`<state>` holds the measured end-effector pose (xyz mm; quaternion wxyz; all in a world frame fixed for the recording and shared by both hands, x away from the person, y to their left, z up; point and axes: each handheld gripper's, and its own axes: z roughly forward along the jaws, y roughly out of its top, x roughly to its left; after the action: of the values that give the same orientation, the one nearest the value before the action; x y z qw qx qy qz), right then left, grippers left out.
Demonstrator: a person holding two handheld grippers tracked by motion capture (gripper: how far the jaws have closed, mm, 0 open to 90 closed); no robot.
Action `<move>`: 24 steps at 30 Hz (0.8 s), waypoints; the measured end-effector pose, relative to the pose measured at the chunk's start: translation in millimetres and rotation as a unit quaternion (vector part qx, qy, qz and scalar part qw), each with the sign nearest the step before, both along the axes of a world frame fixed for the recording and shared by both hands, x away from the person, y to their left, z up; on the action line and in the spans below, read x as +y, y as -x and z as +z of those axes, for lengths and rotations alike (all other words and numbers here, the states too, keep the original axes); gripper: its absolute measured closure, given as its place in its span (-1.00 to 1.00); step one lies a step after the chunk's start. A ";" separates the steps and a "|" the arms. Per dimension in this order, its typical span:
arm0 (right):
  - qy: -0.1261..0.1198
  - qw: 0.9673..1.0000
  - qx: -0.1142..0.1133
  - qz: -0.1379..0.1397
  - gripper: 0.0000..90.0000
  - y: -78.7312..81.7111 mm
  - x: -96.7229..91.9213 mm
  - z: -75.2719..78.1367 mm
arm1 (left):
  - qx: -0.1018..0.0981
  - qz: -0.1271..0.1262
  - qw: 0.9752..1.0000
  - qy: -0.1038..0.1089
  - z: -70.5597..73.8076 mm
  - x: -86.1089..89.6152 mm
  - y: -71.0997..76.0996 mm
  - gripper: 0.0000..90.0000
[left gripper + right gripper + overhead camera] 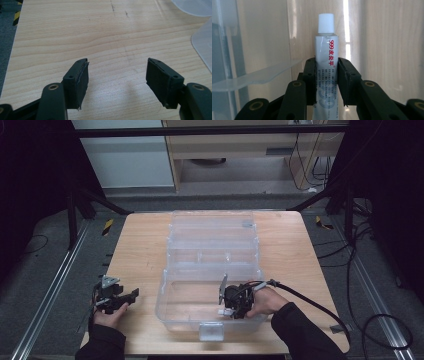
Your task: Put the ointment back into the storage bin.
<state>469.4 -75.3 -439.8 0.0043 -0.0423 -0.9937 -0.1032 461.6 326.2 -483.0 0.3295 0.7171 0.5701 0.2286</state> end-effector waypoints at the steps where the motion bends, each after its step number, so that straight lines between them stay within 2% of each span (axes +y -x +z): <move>1: 0.001 1.000 0.000 0.000 0.54 0.3 0.6 -1.2 | 0.000 0.000 1.000 0.000 0.0 0.0 0.0 -0.23; 24: 0.028 1.000 0.014 -0.001 0.53 -0.1 2.2 -10.3 | 0.000 -0.001 1.000 0.000 -0.2 -0.1 -0.1 -0.23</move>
<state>469.6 -73.1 -450.2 0.0169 -0.0448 -0.9960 -0.0751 461.6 326.1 -483.2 0.3296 0.7179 0.5693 0.2279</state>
